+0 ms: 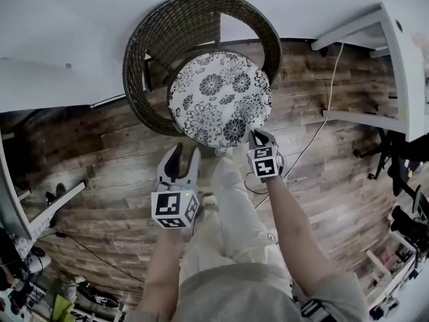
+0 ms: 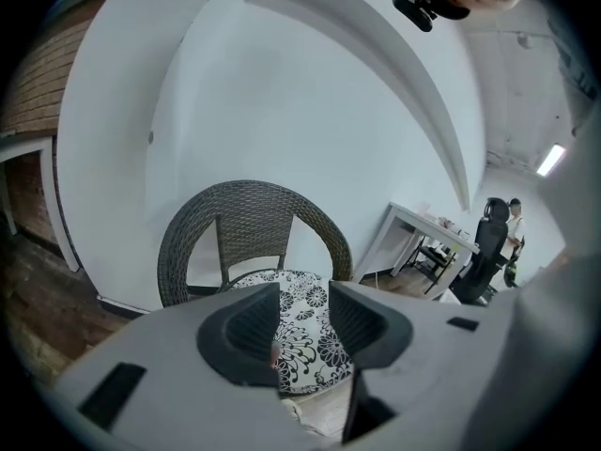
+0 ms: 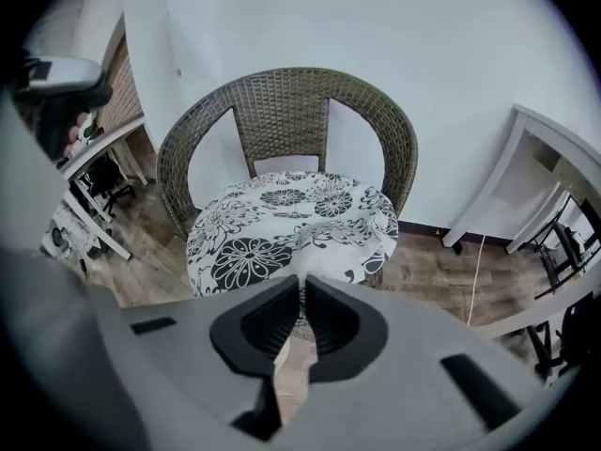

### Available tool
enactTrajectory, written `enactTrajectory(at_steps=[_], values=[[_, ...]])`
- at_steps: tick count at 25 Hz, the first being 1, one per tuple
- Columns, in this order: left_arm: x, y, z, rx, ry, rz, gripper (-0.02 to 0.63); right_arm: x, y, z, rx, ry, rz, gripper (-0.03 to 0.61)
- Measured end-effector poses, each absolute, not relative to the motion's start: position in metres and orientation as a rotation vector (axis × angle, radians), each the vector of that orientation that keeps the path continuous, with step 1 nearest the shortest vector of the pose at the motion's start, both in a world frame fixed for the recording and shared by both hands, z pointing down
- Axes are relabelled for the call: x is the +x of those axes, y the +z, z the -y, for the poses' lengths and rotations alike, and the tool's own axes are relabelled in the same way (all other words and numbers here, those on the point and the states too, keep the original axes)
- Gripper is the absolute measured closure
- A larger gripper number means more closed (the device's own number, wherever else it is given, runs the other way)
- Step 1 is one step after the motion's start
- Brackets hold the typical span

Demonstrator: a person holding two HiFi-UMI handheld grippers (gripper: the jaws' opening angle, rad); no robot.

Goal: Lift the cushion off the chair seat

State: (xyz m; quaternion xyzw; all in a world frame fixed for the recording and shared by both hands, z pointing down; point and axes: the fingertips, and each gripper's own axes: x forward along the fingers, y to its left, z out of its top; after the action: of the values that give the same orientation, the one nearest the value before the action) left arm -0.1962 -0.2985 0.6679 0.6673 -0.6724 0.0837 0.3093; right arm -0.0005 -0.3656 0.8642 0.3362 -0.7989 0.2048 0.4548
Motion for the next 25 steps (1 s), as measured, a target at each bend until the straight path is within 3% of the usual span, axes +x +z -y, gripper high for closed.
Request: enactTrajectory(at_steps=[11,25], values=[[-0.182,0.607,0.274,1.787,0.187,1.81,0.46,0.004,0.772,0.349,0.92,0.482,2.061,0.555],[-0.177,0.526,0.205,1.816,0.131,1.875,0.528,0.012,0.648,0.303,1.019,0.344,2.183,0.555]])
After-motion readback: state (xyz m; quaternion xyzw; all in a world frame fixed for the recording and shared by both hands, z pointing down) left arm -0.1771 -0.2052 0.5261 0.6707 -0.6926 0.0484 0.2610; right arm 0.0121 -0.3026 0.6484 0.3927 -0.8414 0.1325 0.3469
